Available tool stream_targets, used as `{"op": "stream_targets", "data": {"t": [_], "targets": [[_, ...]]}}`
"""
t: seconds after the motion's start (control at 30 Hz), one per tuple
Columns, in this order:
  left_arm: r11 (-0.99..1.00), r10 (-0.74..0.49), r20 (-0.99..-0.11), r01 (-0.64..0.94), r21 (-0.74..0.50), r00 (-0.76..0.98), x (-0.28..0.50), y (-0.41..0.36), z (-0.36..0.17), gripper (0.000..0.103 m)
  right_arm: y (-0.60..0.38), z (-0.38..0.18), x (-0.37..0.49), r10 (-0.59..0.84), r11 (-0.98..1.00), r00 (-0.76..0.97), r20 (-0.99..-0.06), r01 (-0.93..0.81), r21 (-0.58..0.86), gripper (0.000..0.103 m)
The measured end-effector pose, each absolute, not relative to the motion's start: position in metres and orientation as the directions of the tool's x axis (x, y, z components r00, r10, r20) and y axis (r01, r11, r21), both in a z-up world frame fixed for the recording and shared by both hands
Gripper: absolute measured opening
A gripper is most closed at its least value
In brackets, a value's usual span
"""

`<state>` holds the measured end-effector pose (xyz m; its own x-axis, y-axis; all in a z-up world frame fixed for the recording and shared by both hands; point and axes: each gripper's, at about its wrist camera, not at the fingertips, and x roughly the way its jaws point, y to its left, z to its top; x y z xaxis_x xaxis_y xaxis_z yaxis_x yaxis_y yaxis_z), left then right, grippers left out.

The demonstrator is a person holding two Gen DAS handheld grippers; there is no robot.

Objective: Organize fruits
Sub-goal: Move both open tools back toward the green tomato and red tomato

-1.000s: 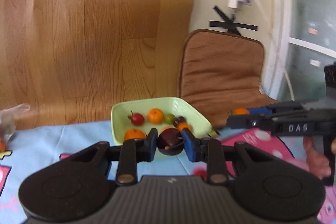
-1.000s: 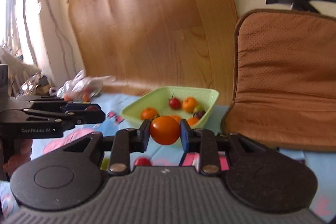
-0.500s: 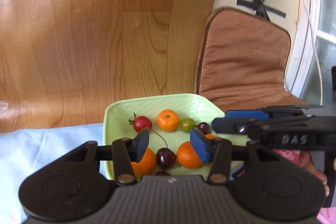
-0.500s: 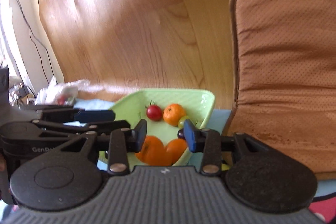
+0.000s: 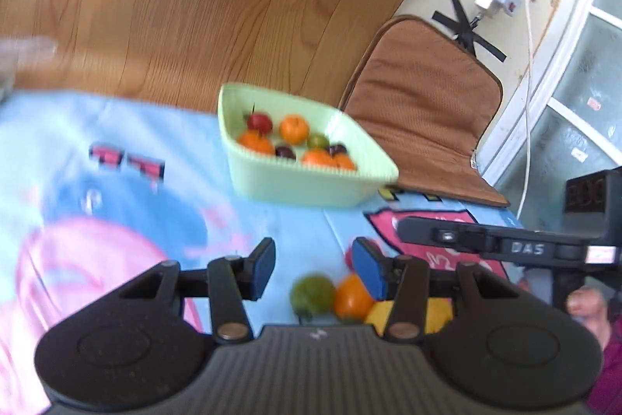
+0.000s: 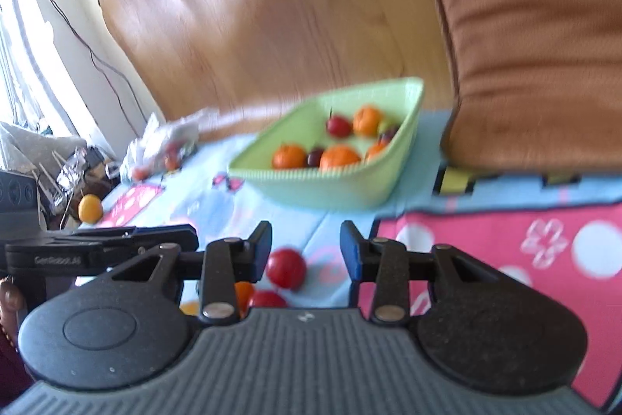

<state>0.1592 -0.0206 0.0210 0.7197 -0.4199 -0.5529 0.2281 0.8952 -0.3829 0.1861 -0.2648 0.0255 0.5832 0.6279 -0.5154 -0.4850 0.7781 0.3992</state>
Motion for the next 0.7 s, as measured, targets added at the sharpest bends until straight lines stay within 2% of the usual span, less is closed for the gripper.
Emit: {"op": "stream_targets", "data": {"t": [0.1,0.2,0.23,0.27,0.3,0.53,0.7], "targets": [[0.881,-0.440,-0.557,0.219,-0.419,0.705,0.155,-0.018,0.011,0.044,-0.256,0.018,0.191,0.650,0.760,0.534,-0.541,-0.479,0.440,0.042],[0.886,-0.431,-0.582,0.202,-0.417,0.689,0.153,-0.020,0.001,0.038,-0.246,0.009,0.191,0.642,0.765,0.506,-0.576,-0.481,0.429,0.041],[0.881,-0.435,-0.571,0.199,-0.429,0.696,0.152,-0.019,-0.003,0.037,-0.245,0.008,0.189,0.638,0.767,0.518,-0.570,-0.491,0.413,0.039],[0.873,-0.444,-0.559,0.198,-0.445,0.700,0.151,-0.017,-0.005,0.034,-0.242,0.009,0.187,0.632,0.770,0.520,-0.575,-0.502,0.393,0.033],[0.868,-0.447,-0.555,0.191,-0.458,0.701,0.150,-0.014,-0.007,0.029,-0.242,0.009,0.187,0.638,0.766,0.515,-0.573,-0.506,0.397,0.030],[0.868,-0.427,-0.529,0.169,-0.466,0.733,0.123,0.001,0.004,0.029,-0.257,0.022,0.165,0.594,0.803,0.603,-0.533,-0.480,0.352,0.030],[0.901,-0.395,-0.521,0.210,-0.378,0.757,0.081,0.003,0.012,0.029,-0.276,0.027,0.120,0.551,0.831,0.659,-0.512,-0.487,0.267,0.030]]}}
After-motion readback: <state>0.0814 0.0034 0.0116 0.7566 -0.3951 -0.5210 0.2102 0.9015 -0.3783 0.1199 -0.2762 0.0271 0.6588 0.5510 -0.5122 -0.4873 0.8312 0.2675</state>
